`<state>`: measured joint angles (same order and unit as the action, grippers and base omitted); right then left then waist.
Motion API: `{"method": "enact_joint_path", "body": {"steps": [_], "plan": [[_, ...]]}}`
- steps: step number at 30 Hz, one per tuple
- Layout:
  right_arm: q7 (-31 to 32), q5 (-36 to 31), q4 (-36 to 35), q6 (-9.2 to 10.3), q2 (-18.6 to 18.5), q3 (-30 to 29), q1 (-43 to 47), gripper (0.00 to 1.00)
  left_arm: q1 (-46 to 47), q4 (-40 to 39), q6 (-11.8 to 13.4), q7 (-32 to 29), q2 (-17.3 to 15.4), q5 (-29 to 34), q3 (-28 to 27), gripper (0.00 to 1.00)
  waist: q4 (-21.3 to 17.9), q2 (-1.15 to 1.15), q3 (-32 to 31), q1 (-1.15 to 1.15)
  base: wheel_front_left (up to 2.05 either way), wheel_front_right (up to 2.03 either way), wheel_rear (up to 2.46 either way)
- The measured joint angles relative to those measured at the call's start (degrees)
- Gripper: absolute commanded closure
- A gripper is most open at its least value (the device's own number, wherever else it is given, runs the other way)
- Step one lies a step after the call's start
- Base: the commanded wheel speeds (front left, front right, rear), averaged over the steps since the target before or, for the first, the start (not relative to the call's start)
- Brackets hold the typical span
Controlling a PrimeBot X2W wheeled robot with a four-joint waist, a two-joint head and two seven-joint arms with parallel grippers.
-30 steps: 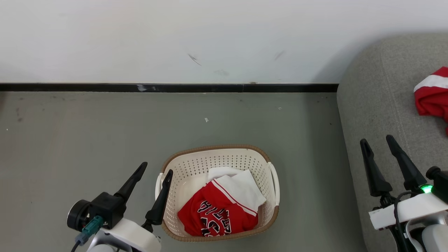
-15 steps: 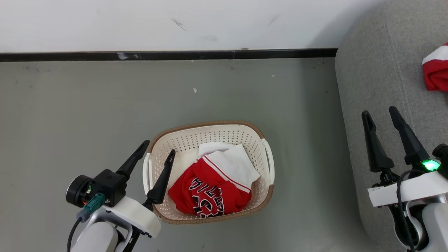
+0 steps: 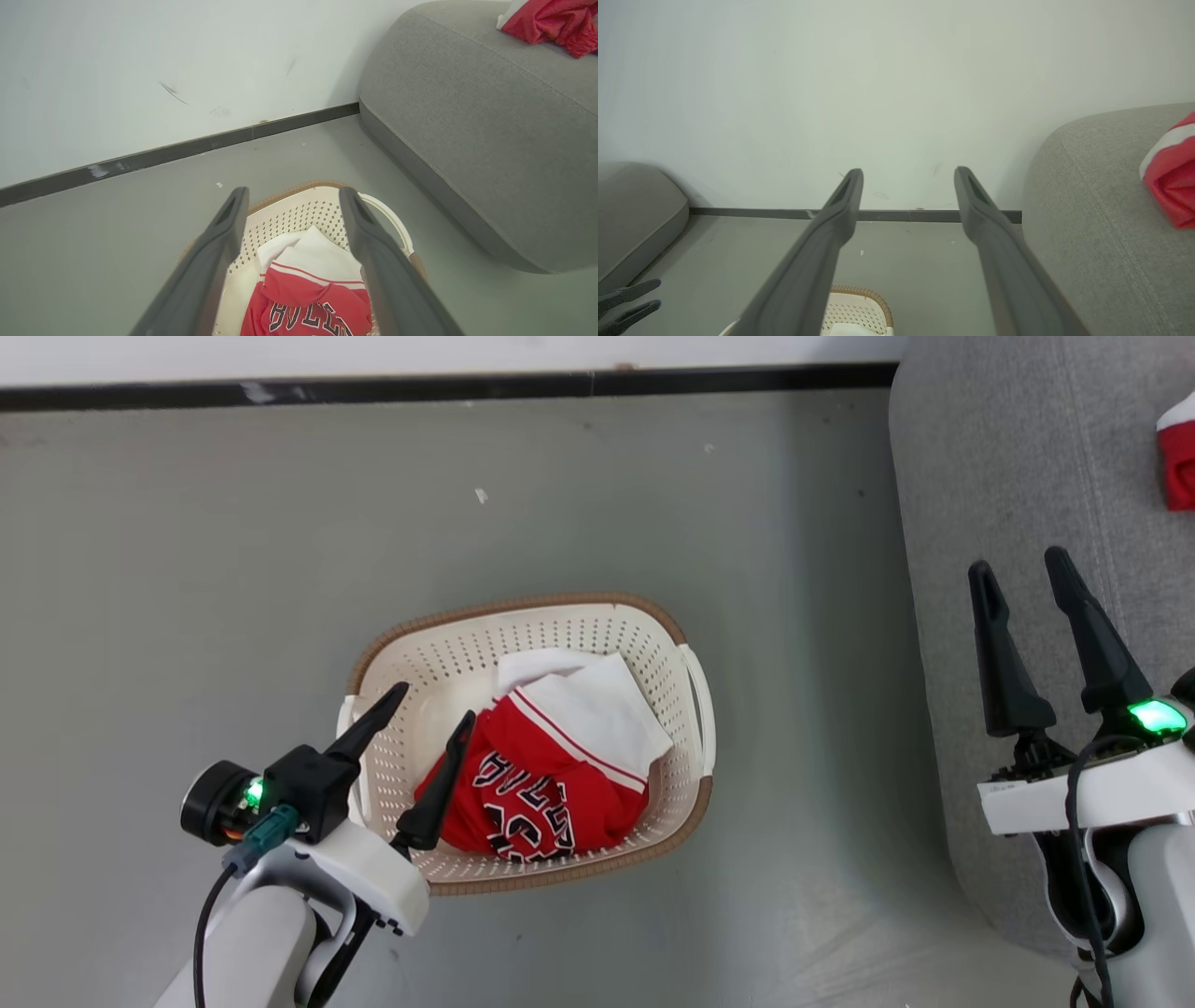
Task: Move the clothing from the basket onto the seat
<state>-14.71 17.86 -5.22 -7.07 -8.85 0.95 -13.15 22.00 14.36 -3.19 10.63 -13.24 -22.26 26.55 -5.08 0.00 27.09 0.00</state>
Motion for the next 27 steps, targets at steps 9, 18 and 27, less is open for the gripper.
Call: {"method": "enact_joint_path", "body": {"steps": [9, 18, 27], "plan": [[0.00, 0.02, -1.45, 0.00, 1.76, 0.53, -4.57, 0.00, 5.11, 3.90, -1.01, -1.26, -0.29, 0.80, 0.49, 0.00, -2.44, 0.00, 7.07, 0.00, 0.00, 0.00, 0.00], [0.00, 0.02, -1.96, 0.00, 2.76, 1.68, -7.61, 0.00, 8.23, 7.61, -1.52, -3.01, -0.54, 1.31, 1.38, 0.00, -4.01, 0.00, 11.22, 0.00, 0.00, 0.00, 0.00], [0.00, 0.02, -2.55, 0.00, 3.69, 2.10, -10.76, 0.00, 12.04, 11.74, -2.03, -5.11, -0.64, 1.81, 2.80, 0.00, -6.16, 0.00, 15.46, 0.00, 0.00, 0.00, 0.00]]}}
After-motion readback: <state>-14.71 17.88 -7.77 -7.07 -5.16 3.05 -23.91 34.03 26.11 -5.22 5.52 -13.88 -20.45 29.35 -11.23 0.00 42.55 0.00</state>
